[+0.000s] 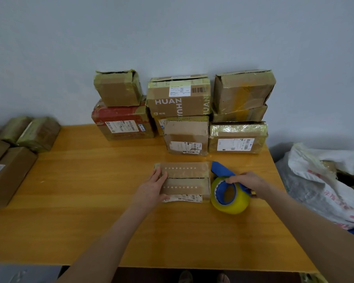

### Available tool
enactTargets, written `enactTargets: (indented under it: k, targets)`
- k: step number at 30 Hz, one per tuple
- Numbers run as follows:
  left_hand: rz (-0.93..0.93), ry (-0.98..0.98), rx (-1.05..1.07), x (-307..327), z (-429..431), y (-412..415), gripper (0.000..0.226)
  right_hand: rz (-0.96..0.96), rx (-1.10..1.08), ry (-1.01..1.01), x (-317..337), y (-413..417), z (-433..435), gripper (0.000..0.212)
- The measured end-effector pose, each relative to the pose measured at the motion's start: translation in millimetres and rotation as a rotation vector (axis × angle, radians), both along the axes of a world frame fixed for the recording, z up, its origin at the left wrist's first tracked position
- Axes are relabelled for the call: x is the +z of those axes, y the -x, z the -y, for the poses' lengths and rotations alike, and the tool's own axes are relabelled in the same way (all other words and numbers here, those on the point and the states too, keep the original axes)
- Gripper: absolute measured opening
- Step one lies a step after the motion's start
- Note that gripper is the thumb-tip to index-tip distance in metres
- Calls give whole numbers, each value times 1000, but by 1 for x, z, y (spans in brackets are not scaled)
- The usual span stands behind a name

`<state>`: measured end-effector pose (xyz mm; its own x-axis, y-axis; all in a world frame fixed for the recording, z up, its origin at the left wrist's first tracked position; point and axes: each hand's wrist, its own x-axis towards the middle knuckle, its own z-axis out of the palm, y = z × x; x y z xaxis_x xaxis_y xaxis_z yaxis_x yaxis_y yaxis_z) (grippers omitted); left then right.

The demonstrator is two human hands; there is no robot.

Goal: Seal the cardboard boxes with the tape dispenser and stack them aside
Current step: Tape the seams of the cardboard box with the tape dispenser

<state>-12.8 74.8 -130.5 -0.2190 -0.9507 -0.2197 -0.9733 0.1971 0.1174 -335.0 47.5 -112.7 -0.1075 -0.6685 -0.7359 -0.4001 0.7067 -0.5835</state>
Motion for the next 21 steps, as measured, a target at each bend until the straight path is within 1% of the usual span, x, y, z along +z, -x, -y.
enactTargets:
  k: [2, 4, 6, 8, 10, 12, 15, 17, 21]
  targets:
    - [-7, 0, 7, 1, 0, 0, 86, 89, -26, 5, 5, -3, 1, 46]
    - [-6, -5, 7, 3, 0, -1, 86, 124, -53, 35, 7, -7, -1, 54]
    - [-4, -7, 4, 4, 0, 0, 85, 57, -42, 104, 11, -10, 0, 59]
    - [15, -3, -7, 5, -1, 0, 85, -19, -34, 240, 24, -9, 7, 59]
    - [36, -5, -15, 6, -1, 1, 83, -37, -26, 389, 50, -6, 19, 58]
    - [32, 1, -14, 6, -1, 2, 82, -15, 67, 485, 78, -13, 29, 56]
    - [-48, 13, 27, 3, -1, -2, 85, 25, 339, 512, 102, -46, 33, 54]
    - [-138, 17, 77, 1, 0, -5, 88, 43, 484, 492, 102, -73, 34, 55]
    - [-296, -31, 132, 0, 1, -10, 91, 27, 654, 480, 89, -107, 35, 56]
